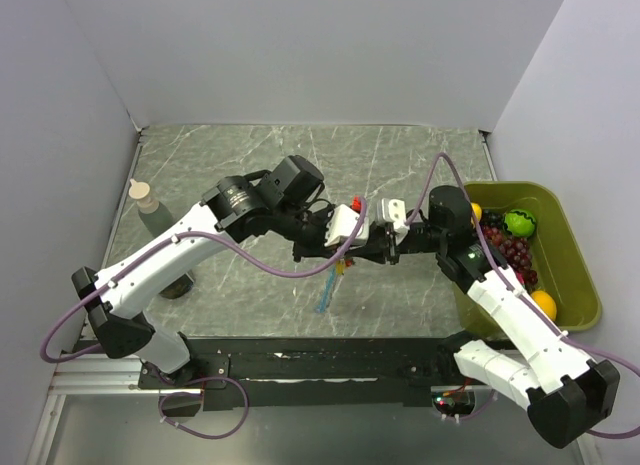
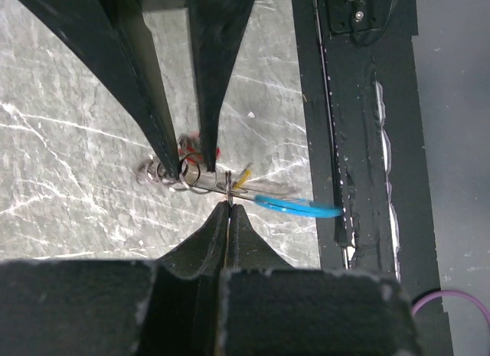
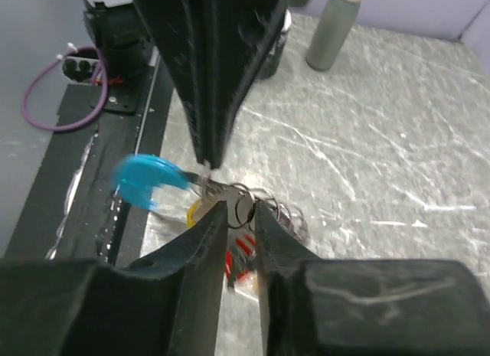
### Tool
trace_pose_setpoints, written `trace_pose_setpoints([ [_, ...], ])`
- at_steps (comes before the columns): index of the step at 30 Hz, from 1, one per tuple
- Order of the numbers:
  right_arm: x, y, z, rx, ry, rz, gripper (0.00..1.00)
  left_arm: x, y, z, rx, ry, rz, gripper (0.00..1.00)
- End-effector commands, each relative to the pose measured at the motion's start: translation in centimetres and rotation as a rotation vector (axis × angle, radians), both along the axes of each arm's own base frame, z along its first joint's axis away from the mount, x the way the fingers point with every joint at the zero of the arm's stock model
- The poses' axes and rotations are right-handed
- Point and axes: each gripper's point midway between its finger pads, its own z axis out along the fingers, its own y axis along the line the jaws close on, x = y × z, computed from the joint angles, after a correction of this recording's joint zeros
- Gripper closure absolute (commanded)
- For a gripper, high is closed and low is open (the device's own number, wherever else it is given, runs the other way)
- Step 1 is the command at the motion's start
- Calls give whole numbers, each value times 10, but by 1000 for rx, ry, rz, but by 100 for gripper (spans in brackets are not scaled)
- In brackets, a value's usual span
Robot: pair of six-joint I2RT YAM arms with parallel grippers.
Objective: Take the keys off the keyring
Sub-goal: Remove the key from the keyring.
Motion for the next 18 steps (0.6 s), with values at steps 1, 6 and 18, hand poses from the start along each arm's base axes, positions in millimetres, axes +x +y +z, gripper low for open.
trace_pose_setpoints([
  [1, 13, 1, 5, 11, -59, -61, 75, -5, -10, 36, -101, -41, -47, 99],
  [6, 26, -2, 9, 16, -57, -143, 58, -8, -10, 34, -102, -31, -60, 99],
  [18, 25, -15, 26, -3, -76, -180, 53, -10, -6, 32, -106, -34, -54, 99],
])
